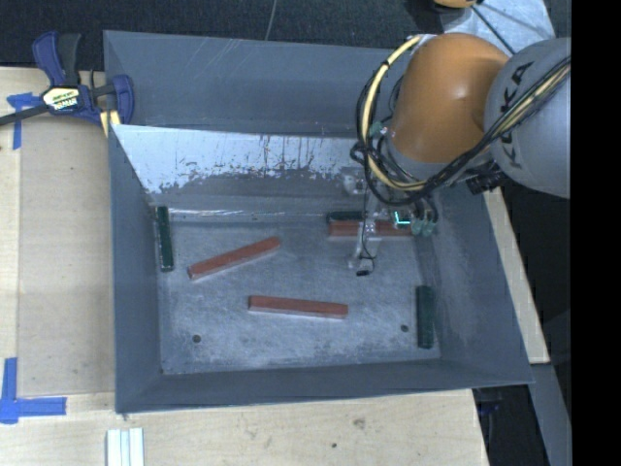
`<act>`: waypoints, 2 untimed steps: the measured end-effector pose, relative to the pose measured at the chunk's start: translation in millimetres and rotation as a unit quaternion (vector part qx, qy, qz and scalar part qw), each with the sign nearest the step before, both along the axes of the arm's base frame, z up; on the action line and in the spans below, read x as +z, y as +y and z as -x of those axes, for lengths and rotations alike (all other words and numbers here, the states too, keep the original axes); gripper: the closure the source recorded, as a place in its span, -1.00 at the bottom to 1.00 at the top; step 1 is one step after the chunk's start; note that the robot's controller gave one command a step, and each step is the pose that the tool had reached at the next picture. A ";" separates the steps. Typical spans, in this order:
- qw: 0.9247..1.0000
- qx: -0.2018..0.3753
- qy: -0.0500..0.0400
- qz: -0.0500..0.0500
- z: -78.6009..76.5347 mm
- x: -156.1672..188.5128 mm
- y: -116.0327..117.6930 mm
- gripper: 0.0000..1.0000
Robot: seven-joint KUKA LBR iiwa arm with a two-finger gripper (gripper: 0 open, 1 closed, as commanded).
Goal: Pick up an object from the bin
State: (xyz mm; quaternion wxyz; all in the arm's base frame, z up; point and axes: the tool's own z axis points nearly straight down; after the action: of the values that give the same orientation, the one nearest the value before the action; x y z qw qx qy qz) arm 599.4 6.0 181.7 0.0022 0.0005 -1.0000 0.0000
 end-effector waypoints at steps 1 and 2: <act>1.000 0.000 -0.004 0.000 -1.8 4.5 0.0 -1.00; 1.000 -0.014 -0.008 0.000 -10.6 -48.3 -37.2 -1.00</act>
Offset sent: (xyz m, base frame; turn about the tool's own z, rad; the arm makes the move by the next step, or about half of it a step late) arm 0.0149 -0.0795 -0.1117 0.0593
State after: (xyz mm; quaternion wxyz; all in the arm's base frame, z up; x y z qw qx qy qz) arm 610.0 -31.3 133.4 -0.0054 -0.0130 -0.9999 -0.0002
